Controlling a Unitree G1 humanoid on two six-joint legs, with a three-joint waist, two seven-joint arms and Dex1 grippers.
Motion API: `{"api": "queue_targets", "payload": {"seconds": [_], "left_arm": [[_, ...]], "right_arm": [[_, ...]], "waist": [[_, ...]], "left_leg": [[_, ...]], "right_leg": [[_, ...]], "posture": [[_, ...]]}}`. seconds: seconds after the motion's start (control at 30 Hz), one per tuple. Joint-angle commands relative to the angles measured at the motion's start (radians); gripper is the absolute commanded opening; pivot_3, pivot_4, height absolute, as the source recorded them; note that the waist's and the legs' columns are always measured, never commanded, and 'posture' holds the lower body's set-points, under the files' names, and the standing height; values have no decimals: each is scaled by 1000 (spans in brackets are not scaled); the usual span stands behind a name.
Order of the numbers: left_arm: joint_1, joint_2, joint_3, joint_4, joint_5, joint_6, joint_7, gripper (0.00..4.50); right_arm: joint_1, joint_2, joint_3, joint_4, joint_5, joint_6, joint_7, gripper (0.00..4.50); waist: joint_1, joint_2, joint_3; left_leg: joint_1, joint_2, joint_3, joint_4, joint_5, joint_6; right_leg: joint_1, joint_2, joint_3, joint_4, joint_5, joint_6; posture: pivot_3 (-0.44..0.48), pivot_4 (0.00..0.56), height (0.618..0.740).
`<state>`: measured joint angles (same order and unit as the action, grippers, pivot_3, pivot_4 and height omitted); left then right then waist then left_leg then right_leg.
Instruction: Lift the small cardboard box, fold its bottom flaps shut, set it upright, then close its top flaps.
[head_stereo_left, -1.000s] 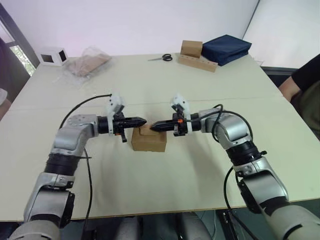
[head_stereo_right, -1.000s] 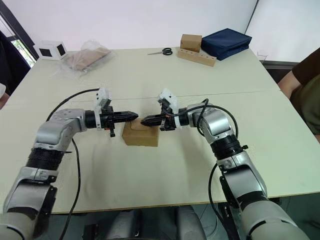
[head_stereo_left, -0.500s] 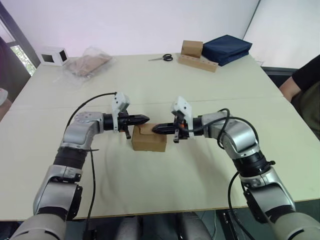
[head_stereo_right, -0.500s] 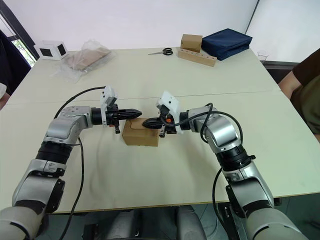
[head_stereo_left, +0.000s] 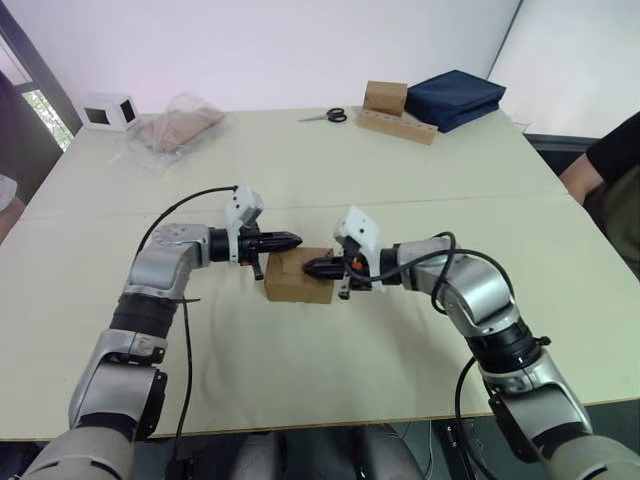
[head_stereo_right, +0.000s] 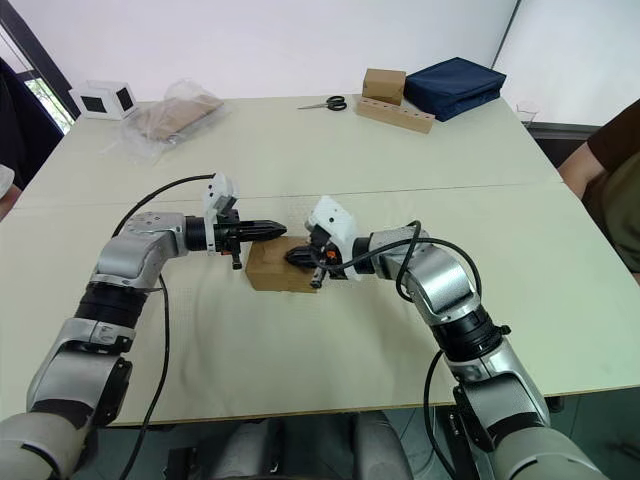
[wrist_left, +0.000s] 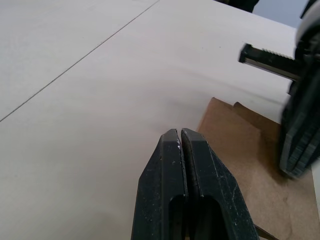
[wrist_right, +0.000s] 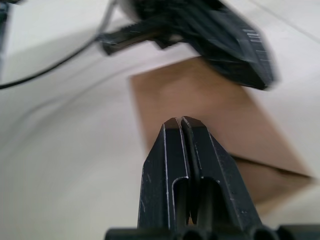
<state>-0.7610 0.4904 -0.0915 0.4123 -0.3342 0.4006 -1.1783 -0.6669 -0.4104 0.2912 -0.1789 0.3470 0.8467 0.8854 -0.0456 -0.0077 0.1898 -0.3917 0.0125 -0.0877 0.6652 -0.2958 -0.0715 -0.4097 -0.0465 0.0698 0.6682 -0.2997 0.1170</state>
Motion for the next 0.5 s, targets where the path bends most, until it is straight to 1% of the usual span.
{"api": "queue_targets", "payload": {"seconds": [0.03,0.37,0.5], "left_arm": [[-29,-2,8,3,13,-21,4,52],[-35,-10,10,3,14,-14,-4,52],[-34,-11,8,-4,14,-12,-10,52]], "right_arm": [[-1,-4,0,-61,26,15,4,0],[-15,-22,36,-67,-15,26,-35,0],[-18,-13,30,-67,-12,29,-48,0]], "waist": [[0,0,0],[0,0,0],[0,0,0]], "left_leg": [[0,0,0,0,0,0],[0,0,0,0,0,0],[0,0,0,0,-1,1]], "right_leg": [[0,0,0,0,0,0],[0,0,0,0,0,0],[0,0,0,0,0,0]], "posture": [[0,150,740],[0,150,740],[0,150,740]]}}
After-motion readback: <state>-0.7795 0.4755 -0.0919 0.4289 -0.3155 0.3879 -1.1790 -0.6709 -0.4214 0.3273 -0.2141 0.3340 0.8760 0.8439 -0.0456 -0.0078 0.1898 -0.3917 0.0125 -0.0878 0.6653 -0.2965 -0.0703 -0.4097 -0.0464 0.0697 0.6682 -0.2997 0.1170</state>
